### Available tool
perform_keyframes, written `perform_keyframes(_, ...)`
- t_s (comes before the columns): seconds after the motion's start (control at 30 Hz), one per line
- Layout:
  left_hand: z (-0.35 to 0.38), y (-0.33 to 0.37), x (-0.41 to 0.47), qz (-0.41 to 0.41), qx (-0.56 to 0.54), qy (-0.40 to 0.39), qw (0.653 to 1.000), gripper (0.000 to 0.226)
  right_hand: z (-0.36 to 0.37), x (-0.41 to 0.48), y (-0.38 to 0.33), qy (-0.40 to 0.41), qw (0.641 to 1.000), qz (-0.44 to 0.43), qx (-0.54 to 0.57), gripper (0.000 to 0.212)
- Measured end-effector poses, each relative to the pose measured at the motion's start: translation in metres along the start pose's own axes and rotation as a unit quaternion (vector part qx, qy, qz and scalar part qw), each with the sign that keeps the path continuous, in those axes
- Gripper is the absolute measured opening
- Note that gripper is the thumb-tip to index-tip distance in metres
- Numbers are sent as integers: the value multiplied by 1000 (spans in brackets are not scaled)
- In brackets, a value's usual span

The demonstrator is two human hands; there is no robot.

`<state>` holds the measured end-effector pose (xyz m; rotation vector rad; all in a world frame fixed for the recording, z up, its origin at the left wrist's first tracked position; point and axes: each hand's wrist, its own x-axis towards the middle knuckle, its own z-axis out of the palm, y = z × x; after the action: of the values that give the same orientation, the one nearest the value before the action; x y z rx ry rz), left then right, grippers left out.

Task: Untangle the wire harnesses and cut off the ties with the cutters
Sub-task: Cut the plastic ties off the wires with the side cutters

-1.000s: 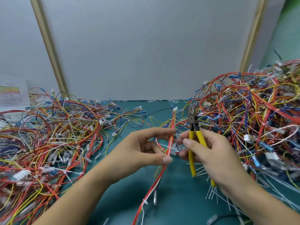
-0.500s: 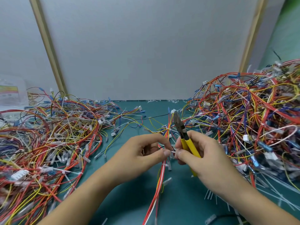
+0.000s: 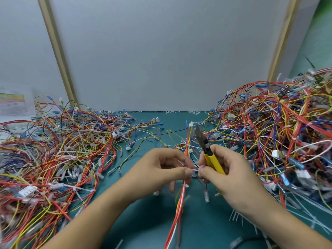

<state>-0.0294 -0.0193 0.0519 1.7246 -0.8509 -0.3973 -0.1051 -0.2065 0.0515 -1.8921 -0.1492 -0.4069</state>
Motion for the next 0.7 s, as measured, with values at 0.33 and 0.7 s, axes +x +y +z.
perform_keyframes(0.33,-4,-2,2,-66,-161,-55,983,49,-3,-1,-2,13,1000,4,10,20)
perform_keyframes(0.7,-7,-1,5,19,-90,95,991,66,-4,-4,-13,82,996,11,35,28)
